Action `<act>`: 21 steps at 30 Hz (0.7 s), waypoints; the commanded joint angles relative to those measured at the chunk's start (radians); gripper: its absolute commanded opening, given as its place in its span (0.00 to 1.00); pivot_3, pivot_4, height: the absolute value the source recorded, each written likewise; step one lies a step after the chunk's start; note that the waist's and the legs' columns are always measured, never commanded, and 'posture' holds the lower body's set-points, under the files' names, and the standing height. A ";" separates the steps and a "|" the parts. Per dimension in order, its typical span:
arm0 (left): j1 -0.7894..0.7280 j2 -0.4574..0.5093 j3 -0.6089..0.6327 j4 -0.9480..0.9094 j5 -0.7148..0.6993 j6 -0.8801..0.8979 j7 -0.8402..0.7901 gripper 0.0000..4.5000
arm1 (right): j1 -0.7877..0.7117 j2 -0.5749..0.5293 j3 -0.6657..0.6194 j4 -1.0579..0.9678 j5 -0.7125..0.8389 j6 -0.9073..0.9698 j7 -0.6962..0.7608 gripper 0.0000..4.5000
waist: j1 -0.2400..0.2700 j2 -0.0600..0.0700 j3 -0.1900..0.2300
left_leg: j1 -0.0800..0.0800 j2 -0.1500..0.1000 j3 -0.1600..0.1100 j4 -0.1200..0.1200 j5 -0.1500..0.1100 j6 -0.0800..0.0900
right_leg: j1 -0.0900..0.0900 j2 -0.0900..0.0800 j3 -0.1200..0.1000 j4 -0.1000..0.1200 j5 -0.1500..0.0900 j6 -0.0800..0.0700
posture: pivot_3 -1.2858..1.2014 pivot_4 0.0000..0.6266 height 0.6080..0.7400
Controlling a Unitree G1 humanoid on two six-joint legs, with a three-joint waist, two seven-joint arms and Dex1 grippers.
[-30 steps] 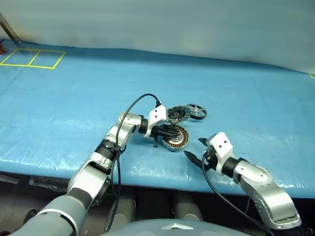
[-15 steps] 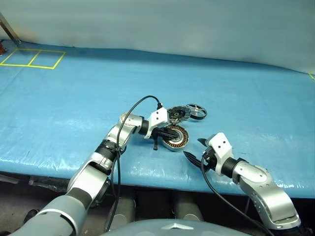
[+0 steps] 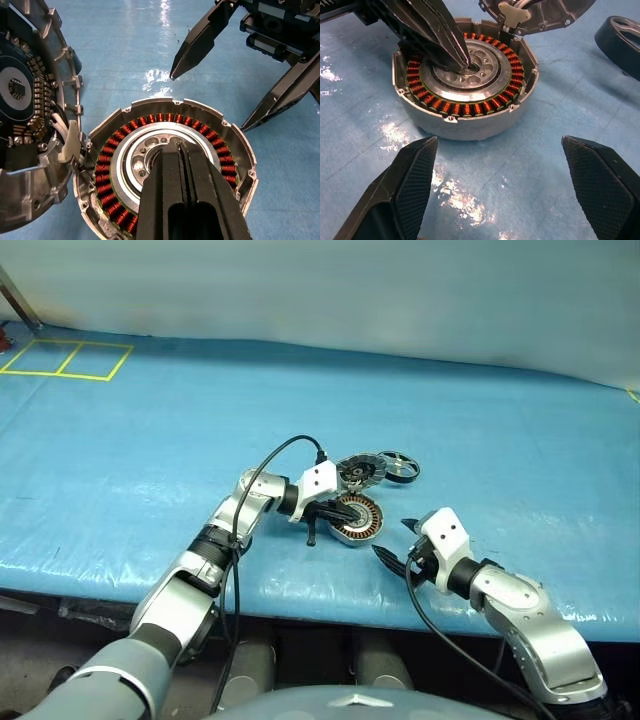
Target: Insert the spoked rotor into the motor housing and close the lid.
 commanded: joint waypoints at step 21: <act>-0.035 -0.042 -0.014 0.012 0.021 -0.013 0.016 0.01 | 0.002 0.013 0.004 -0.017 -0.019 -0.023 -0.008 0.93 | 0.000 0.000 0.000 | 0.000 0.000 0.000 0.000 0.000 0.000 | 0.000 0.000 0.000 0.000 0.001 0.001 | 0.52 0.24 1.00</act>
